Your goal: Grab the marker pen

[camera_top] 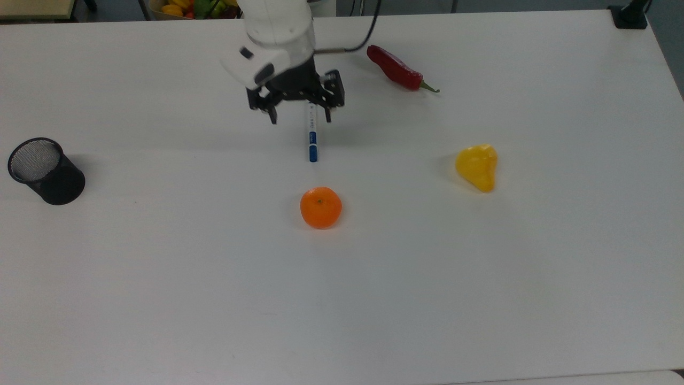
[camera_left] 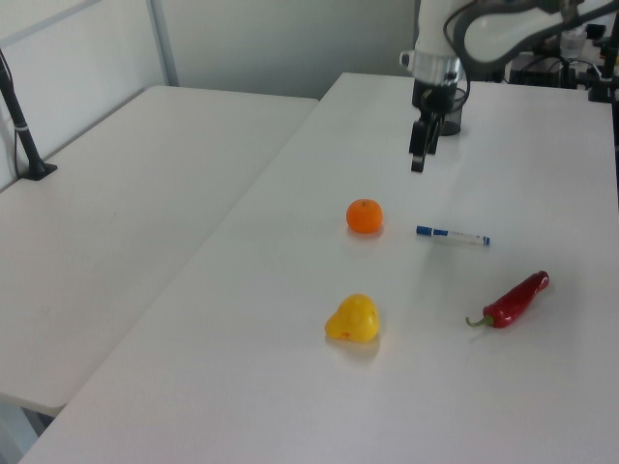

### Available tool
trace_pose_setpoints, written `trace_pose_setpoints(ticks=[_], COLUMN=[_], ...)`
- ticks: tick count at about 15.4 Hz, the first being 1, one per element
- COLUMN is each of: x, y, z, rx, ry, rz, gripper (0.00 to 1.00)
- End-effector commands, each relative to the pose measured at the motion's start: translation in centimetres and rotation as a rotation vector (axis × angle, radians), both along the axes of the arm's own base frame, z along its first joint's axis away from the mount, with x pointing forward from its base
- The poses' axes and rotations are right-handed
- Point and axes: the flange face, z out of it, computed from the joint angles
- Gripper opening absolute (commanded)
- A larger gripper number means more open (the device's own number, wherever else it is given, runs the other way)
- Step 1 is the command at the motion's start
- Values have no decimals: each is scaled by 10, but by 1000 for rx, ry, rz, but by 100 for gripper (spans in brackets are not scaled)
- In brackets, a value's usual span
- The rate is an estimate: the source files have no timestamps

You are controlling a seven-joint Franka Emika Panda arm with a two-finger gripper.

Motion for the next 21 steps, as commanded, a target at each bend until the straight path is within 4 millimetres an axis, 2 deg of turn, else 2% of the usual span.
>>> trace_pose_setpoints(ticks=[1,5,7,8,10,13,16,17,21], x=[-22,-46,-59,-63,-66,-65,-58,-56,-66], y=[-31,-61,-66,-66,-65,-52,-57,-57,-55], z=[66,134,160,166,169,168,172,168,169], rx=[-11,-11,-4,-3,-1,-13,-2,-1,-8], ry=[14,77,122,127,121,114,4,-21,-61], rz=[-60,-103,-109,-111,-115,-85,-93,-87,-43], gripper=[100,100,100,100,100,100,100,100,100])
